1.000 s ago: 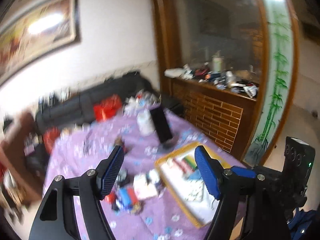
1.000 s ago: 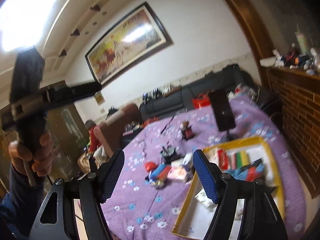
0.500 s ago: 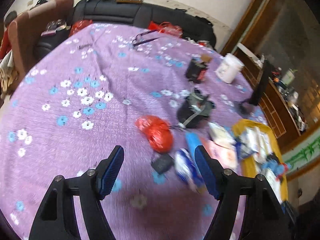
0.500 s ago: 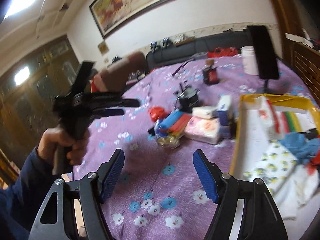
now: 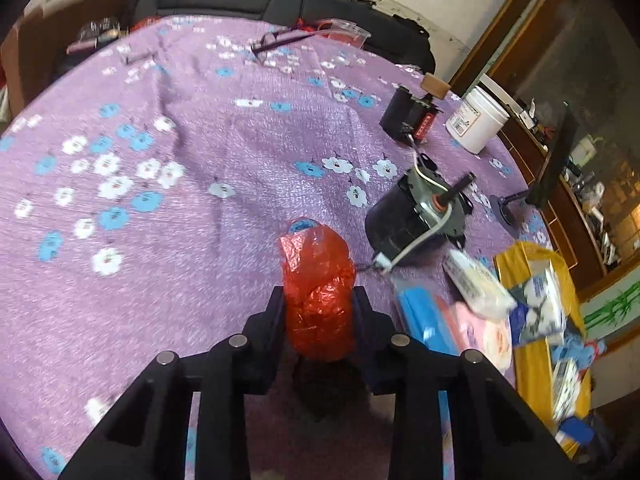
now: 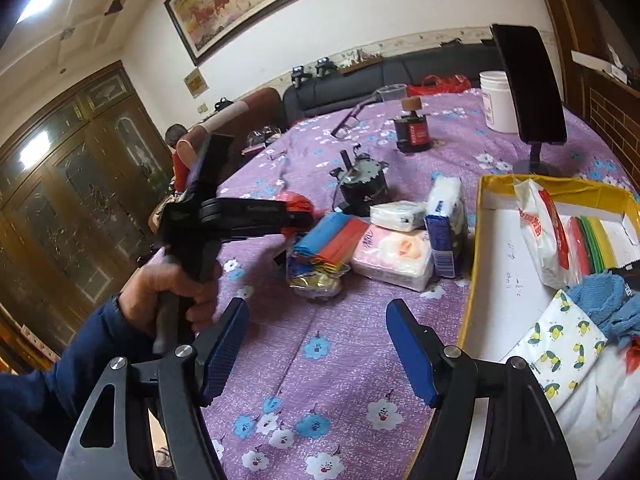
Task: Organize soft objects
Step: 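Grasp the red plastic bag with left tool, then grasp the blue-red pack with right tool while left tool holds red bag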
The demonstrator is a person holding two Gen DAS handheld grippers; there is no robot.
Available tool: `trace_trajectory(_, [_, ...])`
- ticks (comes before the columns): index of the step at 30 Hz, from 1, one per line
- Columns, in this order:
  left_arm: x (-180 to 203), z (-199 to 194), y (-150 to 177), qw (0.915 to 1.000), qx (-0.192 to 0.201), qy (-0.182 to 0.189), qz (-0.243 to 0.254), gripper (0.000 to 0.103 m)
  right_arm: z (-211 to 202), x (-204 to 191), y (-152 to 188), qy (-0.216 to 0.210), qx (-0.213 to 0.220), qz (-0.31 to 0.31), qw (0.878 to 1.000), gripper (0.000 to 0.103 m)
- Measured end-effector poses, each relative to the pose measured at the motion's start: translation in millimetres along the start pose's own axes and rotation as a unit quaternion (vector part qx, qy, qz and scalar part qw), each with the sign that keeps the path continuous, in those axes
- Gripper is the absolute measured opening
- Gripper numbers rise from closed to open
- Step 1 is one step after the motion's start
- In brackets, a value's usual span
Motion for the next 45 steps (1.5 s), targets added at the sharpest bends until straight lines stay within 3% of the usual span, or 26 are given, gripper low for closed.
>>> trace_trajectory(7, [-22.2, -54.8, 40.1, 0.9989, 0.029, -0.018, 0.032, 0.031, 21.5, -15.1, -6.1, 0.012, -0.018, 0.002, 1.0, 0.076])
trace_trajectory(14, [-34.6, -55.4, 62.7, 0.9942, 0.054, -0.071, 0.06, 0.031, 69.3, -26.2, -27.3, 0.023, -0.048, 0.054, 0.997, 0.076])
trace_trajectory(20, [-36.2, -55.1, 63.0, 0.9953, 0.053, -0.049, 0.065, 0.031, 100.5, -15.9, -41.7, 0.067, -0.057, 0.121, 0.989, 0.074])
trace_trajectory(23, [-35.1, -53.7, 63.0, 0.9955, 0.048, -0.046, 0.068, 0.031, 117.8, -6.9, -47.0, 0.075, -0.069, 0.156, 0.982, 0.069])
trace_trajectory(25, [-34.0, -53.6, 63.2, 0.9953, 0.047, -0.045, 0.071, 0.031, 126.3, -0.7, -51.1, 0.078, -0.069, 0.176, 0.979, 0.054])
trace_trajectory(29, [-35.2, -53.9, 63.5, 0.9958, 0.047, -0.039, 0.068, 0.031, 137.9, 6.4, -54.4, 0.1, -0.076, 0.172, 0.977, 0.044])
trace_trajectory(33, [-35.5, -54.3, 63.9, 0.996, 0.047, -0.034, 0.068, 0.031, 123.7, -3.4, -50.3, 0.11, -0.059, 0.128, 0.984, 0.036])
trace_trajectory(36, [-35.1, -54.3, 64.3, 0.996, 0.047, -0.034, 0.068, 0.031, 98.6, -27.1, -45.0, 0.135, -0.037, 0.051, 0.989, 0.036])
trace_trajectory(38, [-35.3, -53.9, 64.2, 0.9961, 0.046, -0.034, 0.067, 0.031, 80.6, -44.7, -35.4, 0.128, -0.038, -0.002, 0.991, 0.036])
trace_trajectory(41, [-35.3, -53.8, 64.3, 0.9961, 0.045, -0.036, 0.067, 0.031, 71.3, -71.3, -7.0, 0.15, -0.069, -0.1, 0.981, 0.036])
trace_trajectory(45, [-34.6, -53.2, 64.2, 0.9958, 0.045, -0.042, 0.068, 0.031, 78.4, -85.4, 33.7, 0.15, -0.12, -0.153, 0.969, 0.037])
Point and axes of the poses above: each gripper's, at about its wrist camera, not at the fingertips, and z roughly the way its jaws point, x to its right, y to its underside, the point moved 1 cm from there along z, roughly the way its jaws point, and after that the axes turned 1 degree about -x, right-handed, at the moved point
